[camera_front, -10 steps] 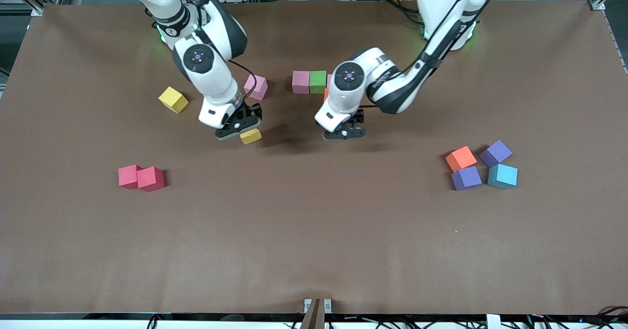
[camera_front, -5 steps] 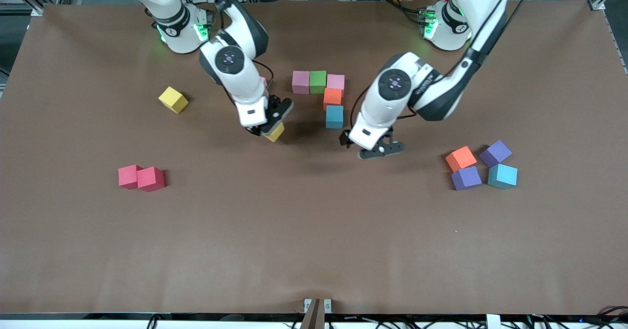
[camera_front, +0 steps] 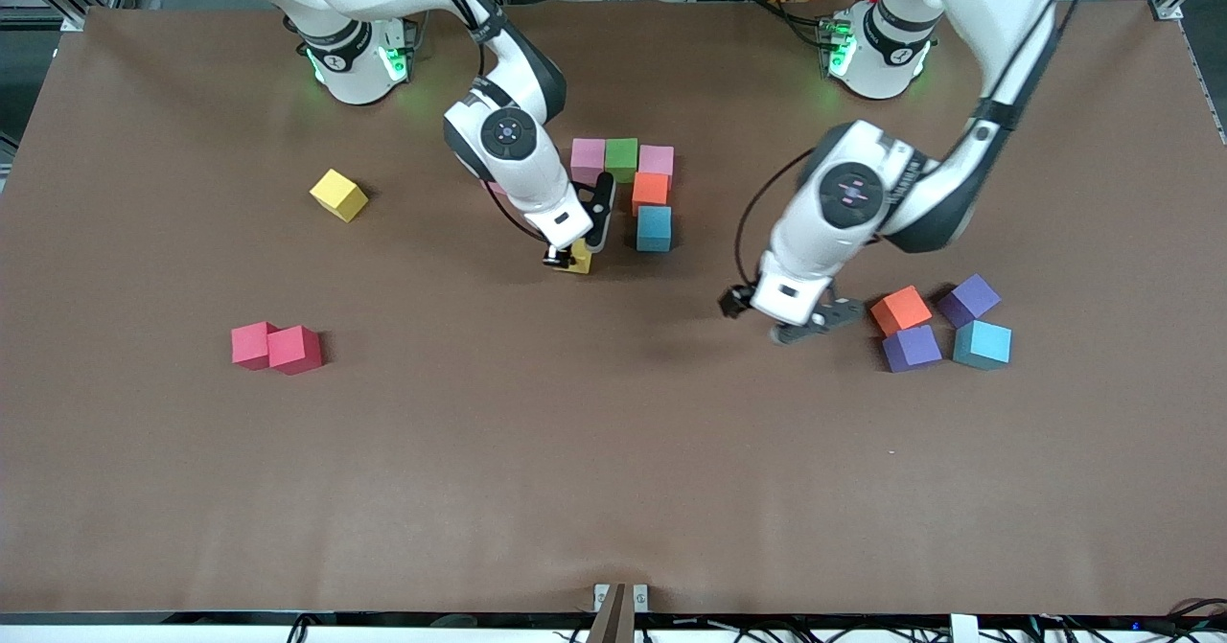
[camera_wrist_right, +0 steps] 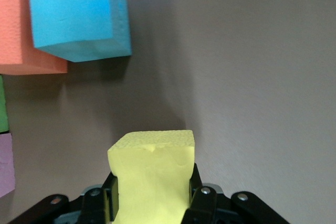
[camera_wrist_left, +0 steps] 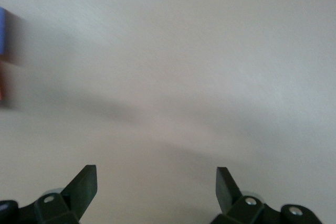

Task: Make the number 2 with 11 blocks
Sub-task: 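Place yellow beside blue with the right gripper while the left gripper grasps purple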

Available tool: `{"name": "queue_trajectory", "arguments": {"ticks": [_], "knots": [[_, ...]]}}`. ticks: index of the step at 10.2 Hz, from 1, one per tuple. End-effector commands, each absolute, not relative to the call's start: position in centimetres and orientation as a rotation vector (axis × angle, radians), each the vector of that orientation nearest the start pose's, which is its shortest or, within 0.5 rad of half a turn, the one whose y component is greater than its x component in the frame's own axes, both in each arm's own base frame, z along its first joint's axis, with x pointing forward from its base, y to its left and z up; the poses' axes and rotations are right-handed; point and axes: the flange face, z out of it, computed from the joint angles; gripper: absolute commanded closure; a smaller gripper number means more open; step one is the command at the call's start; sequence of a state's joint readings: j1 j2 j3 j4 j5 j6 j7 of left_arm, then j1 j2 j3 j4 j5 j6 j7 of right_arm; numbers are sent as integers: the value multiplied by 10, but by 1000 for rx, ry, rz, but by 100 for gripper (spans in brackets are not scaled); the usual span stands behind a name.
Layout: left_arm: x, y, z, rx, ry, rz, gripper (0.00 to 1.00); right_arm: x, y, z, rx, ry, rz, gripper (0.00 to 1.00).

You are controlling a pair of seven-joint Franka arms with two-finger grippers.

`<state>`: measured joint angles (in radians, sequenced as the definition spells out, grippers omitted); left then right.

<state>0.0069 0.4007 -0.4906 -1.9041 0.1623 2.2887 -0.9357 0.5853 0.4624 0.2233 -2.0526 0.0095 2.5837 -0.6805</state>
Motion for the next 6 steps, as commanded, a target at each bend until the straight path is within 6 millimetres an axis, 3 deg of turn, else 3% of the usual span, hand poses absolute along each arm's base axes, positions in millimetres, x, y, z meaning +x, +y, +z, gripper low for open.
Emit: {"name": "queue_trajectory", "arguments": {"ticks": [1,3,5,6], "knots": [[585,-215,310,-3146,-544,30,0,407,456,218,-2197,-2121,-118,84],[598,-169,297,-3154,-449,71,0,395,469,217,-2180,-2162,-135,86],[611,-118,294,-3185,-232,69,0,382,479,212,-2167,-2167,-124,87],[612,-107,291,-3189,-187,74,0,381,482,210,-2168,-2167,-151,87]]}}
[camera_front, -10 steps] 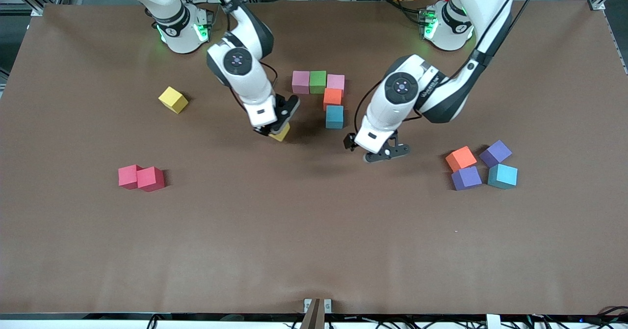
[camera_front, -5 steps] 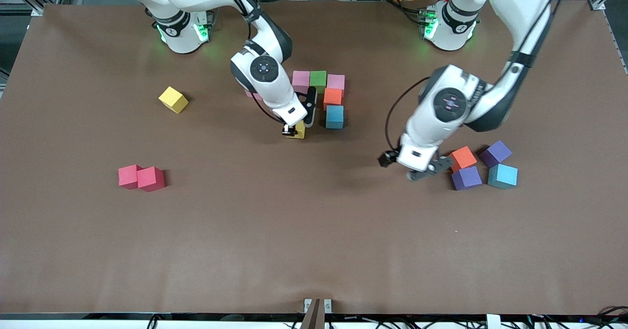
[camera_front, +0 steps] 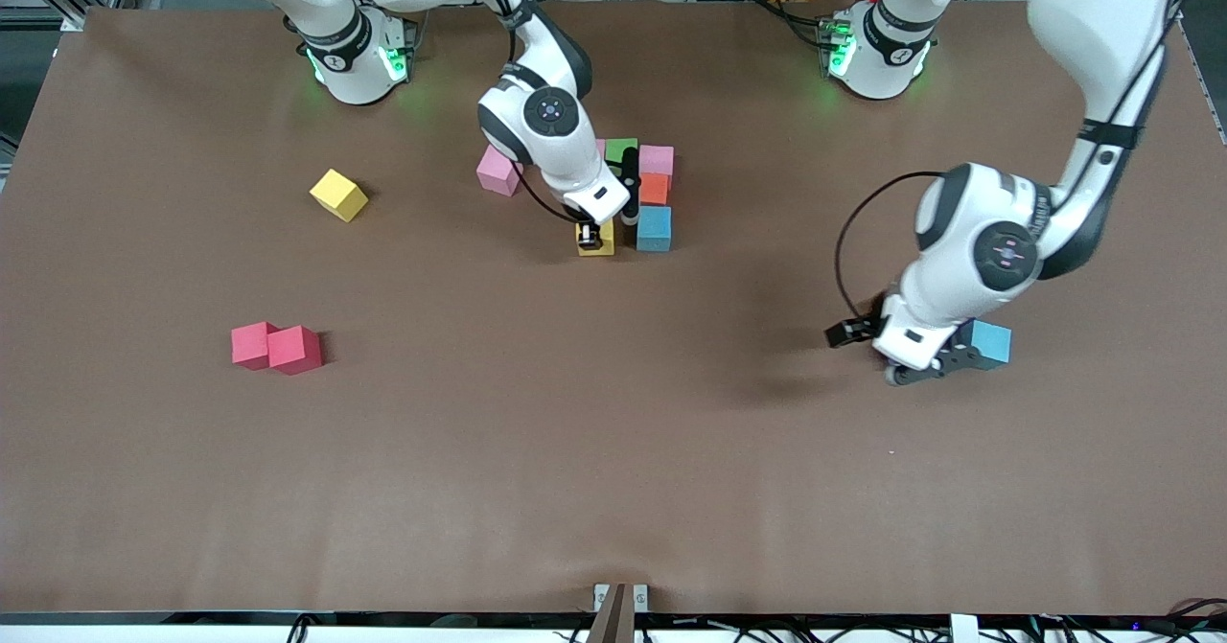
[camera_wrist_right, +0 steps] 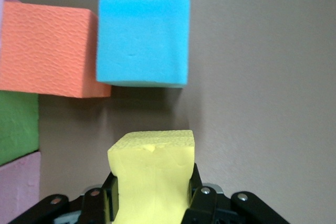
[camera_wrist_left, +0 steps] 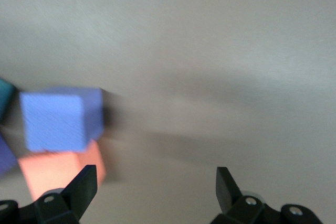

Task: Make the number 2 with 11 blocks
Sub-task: 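Place yellow beside blue with the right gripper while the left gripper grasps purple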

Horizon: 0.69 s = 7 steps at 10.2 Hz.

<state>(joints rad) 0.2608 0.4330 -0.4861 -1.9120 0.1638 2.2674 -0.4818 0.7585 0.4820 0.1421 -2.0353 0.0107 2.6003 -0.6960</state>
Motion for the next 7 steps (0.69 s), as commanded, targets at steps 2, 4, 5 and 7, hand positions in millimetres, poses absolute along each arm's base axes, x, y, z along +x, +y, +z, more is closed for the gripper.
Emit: {"name": "queue_trajectory", "arguments": {"ticks": [2,4,5,7], "knots": [[617,-72,280,-3196,-139,96,0,377,485,202,-2186,-2150,-147,87],[619,-58,272,-3186,-134,107,0,377,491,199,-2217,-2112,-149,86],[619,-52,262,-3160,-104,118,0,375,495,199,-2229,-2096,-152,86],[619,-49,251,-3135,-74,132,0,373,505,197,-2252,-2064,-157,87]]}}
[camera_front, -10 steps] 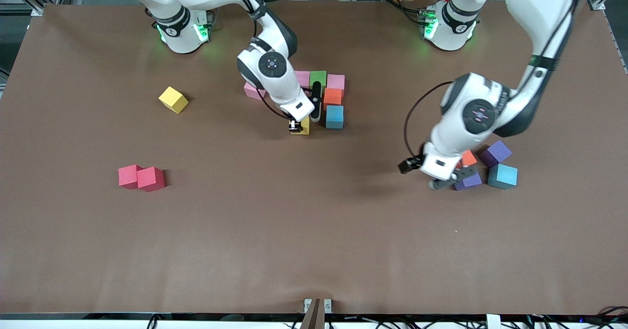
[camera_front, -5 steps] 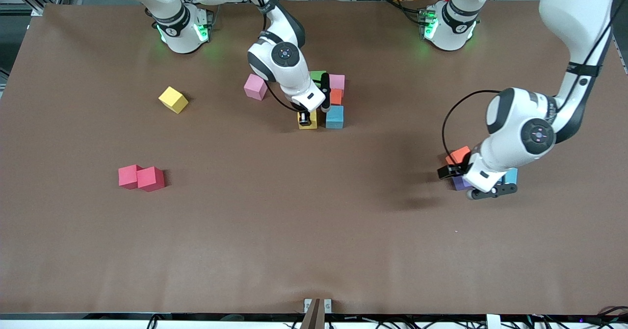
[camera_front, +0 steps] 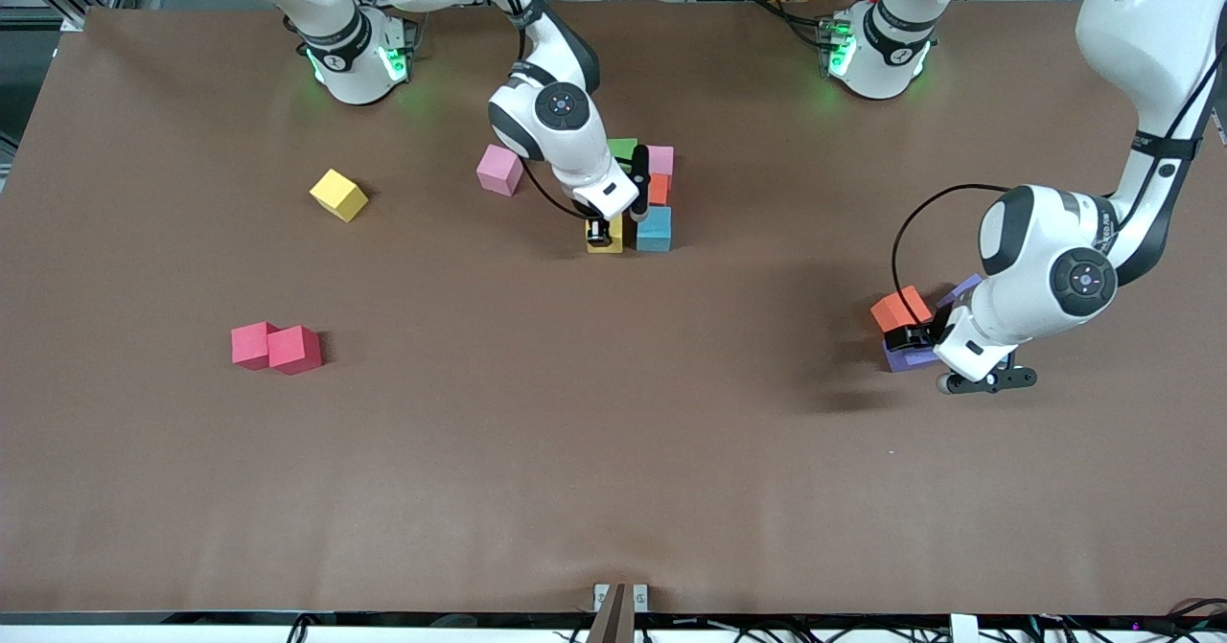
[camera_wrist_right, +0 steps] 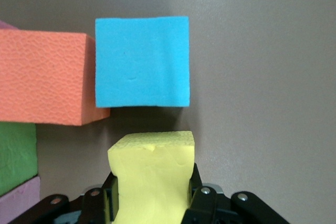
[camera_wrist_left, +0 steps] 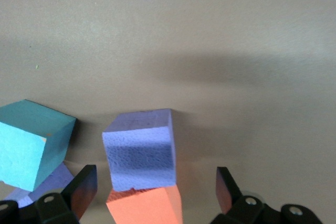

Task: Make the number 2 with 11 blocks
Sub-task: 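Place yellow beside blue with the right gripper while the left gripper grasps purple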

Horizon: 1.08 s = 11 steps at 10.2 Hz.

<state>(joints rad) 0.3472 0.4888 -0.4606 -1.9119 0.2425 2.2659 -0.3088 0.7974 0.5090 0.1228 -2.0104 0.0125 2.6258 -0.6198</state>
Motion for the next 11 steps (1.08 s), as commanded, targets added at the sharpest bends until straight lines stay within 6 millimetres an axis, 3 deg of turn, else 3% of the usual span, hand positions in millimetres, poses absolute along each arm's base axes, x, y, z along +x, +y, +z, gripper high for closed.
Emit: {"name": "queue_trajectory", "arguments": {"ticks": [1,5,8,10,11], "knots": [[619,-41,241,-3131,-84,152,0,373,507,196,-2254,-2058,-157,87],[623,-36,206,-3107,-35,201,0,367,513,193,-2258,-2052,-155,86],[626,-38,195,-3114,-36,217,1,365,517,194,-2259,-2048,-160,86],[628,-41,197,-3114,-24,209,57,363,519,192,-2255,-2049,-171,86],[628,-41,198,-3112,-23,213,79,363,519,190,-2254,-2048,-176,86]]}}
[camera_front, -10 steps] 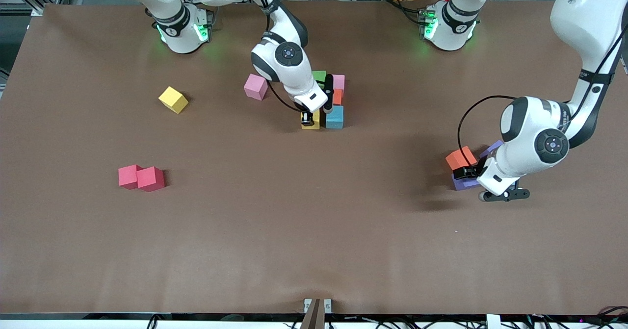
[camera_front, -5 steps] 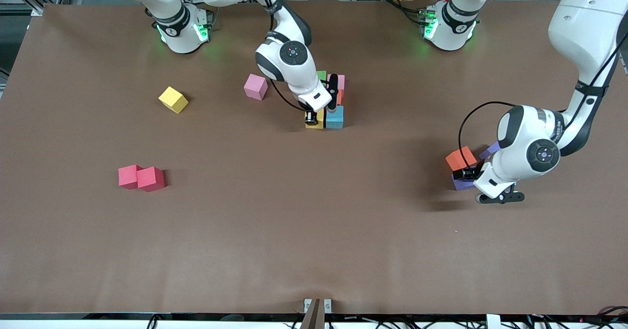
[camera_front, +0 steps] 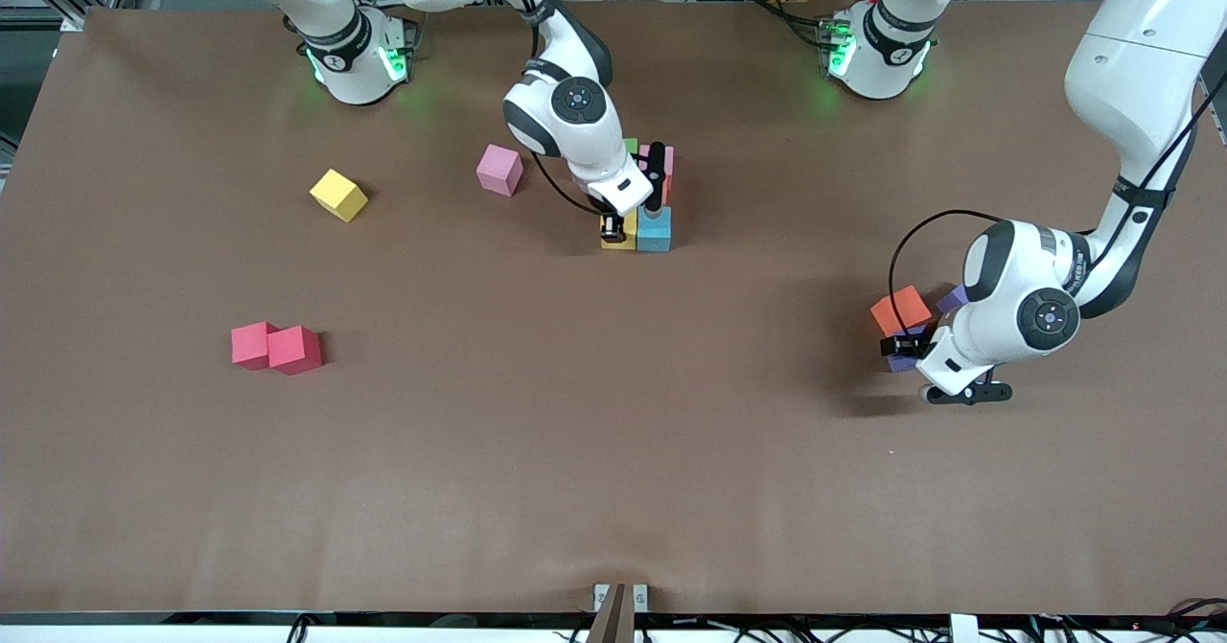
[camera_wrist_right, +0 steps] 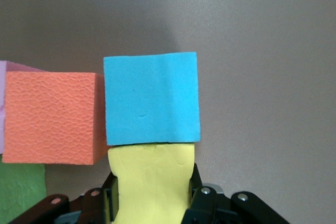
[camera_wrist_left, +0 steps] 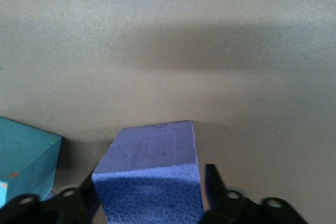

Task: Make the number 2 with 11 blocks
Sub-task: 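Release yellow, reach pink with the right gripper while the left gripper lifts purple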

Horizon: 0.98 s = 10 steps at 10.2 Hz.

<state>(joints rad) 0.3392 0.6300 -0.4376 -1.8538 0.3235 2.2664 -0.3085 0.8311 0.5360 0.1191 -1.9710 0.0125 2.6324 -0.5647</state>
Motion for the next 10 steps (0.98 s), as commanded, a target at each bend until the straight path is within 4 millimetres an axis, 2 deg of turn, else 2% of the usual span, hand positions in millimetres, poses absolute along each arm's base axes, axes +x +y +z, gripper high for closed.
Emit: {"name": "queue_trajectory", "arguments": {"ticks": [1,2,3,5,6,10], "knots": [[632,-42,201,-3101,-21,237,100,363,519,187,-2254,-2047,-176,75],[637,-45,207,-3088,-15,265,100,367,516,187,-2261,-2041,-179,13],[641,-42,217,-3077,-21,279,100,371,514,189,-2267,-2033,-184,0],[651,-46,243,-3062,-19,300,100,377,510,193,-2281,-2019,-187,0],[654,-63,259,-3071,12,294,100,382,507,198,-2290,-2008,-190,0],[658,-100,301,-3062,59,295,100,388,497,235,-2310,-2008,-116,0]]}}
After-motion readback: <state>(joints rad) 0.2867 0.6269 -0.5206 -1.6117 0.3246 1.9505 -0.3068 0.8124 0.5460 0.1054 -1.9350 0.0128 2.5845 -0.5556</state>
